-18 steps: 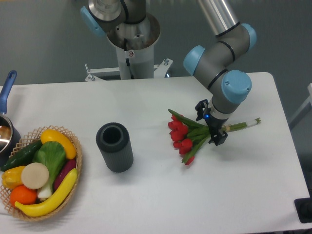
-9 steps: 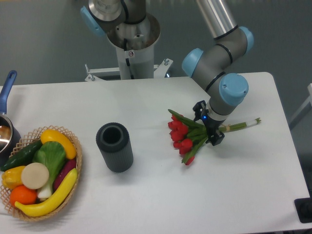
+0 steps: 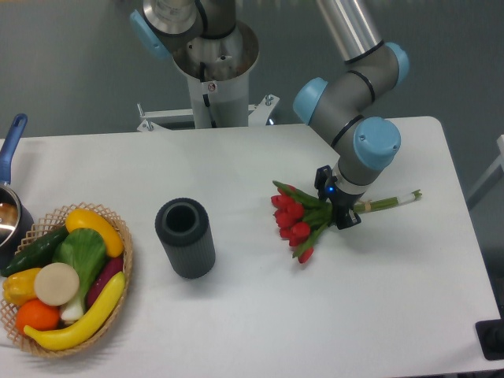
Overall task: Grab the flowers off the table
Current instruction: 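Lift the grasped tulip bouquet up off the table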
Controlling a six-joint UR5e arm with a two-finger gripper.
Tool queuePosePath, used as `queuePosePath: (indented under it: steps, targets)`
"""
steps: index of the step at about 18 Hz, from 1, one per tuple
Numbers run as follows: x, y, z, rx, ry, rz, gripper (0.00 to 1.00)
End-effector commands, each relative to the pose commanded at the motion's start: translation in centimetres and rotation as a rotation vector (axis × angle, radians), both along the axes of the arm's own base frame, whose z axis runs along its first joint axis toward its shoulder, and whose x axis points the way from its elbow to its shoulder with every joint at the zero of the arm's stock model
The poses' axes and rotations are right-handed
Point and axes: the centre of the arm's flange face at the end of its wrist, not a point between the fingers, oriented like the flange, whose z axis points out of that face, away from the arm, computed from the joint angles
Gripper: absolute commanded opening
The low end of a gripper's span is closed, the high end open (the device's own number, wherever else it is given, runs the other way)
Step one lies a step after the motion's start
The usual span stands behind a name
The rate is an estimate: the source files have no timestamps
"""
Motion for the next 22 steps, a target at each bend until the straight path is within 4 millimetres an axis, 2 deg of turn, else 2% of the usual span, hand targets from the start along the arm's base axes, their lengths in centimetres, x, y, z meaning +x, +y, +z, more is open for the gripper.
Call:
queuePosePath:
  steps: [1, 4, 6, 8, 11, 14, 19, 20, 21, 22]
  targets:
    - [0.0, 0.0, 0.1, 0.001, 0.001, 0.0, 0.37]
    - [-0.1, 0.0, 0.2, 0.004, 0.002, 0.002, 0.37]
    - [-0.6, -0.2, 2.5, 0.024, 0.037, 0.008, 0.37]
    - [-1.2, 0.4, 4.3, 0.051, 0.058, 0.008, 0.37]
    - [-1.2, 1.2, 5.3, 0.118, 0.052, 0.009, 0.37]
    - [-1.1, 1.9, 8.4, 0.225, 0.063, 0.023, 0.37]
    - [-1.1, 4.1, 12.6, 0.45, 0.009, 0.108, 0.37]
    - [-1.0, 4.5, 13.8, 0.503, -0.009, 0.138, 0.37]
    - [-0.9, 4.9, 15.9, 0.556, -0.019, 0.183, 0.37]
    - [-0.8, 5.3, 16.7, 0.572, -0.031, 0.217, 0.37]
